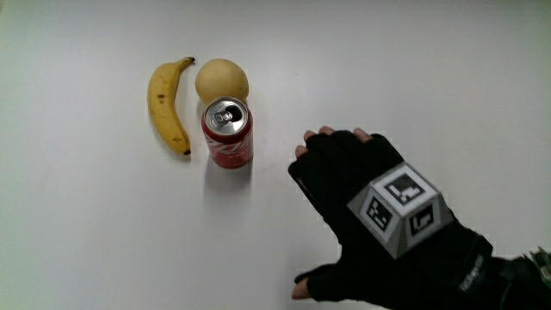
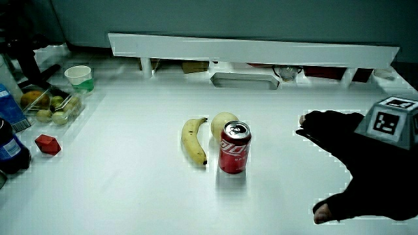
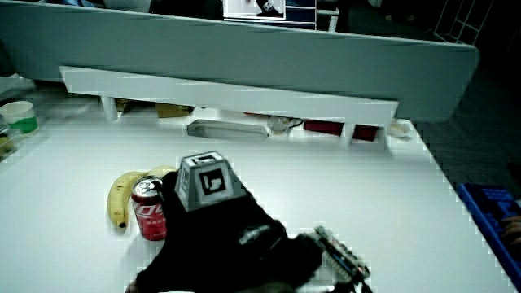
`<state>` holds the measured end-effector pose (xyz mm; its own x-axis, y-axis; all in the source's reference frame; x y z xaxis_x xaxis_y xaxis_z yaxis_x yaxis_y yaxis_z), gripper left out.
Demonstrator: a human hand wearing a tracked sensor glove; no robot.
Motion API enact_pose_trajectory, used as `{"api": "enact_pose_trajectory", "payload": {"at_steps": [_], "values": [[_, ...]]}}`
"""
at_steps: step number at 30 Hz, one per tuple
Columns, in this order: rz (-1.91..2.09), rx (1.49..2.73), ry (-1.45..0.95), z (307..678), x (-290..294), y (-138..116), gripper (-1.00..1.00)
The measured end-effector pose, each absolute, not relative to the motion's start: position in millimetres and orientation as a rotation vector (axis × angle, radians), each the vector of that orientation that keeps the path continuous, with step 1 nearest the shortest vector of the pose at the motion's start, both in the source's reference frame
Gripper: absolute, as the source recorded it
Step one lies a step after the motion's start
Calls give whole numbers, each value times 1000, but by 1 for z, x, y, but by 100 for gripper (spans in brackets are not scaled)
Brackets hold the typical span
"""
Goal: Pick cola
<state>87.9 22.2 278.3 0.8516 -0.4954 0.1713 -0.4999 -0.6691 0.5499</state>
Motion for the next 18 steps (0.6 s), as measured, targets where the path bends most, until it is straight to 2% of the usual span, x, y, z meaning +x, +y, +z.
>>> {"api": "enact_pose_trajectory", "payload": {"at_steps": [3,4,5,6,7,11,12,13,15,16,18], "values": [[46,2369,-731,277,80,11,0],[20,2429,-698,280,80,7,0],[51,2387,-732,279,77,3,0],[16,2459,-685,282,76,-1,0],[31,2423,-703,282,73,-5,0],[-1,2498,-681,291,65,-19,0],[50,2422,-721,292,61,-22,0],[-2,2488,-641,297,60,-27,0],[29,2412,-680,305,54,-35,0],[12,2462,-610,311,53,-40,0],[23,2426,-595,317,47,-48,0]]}}
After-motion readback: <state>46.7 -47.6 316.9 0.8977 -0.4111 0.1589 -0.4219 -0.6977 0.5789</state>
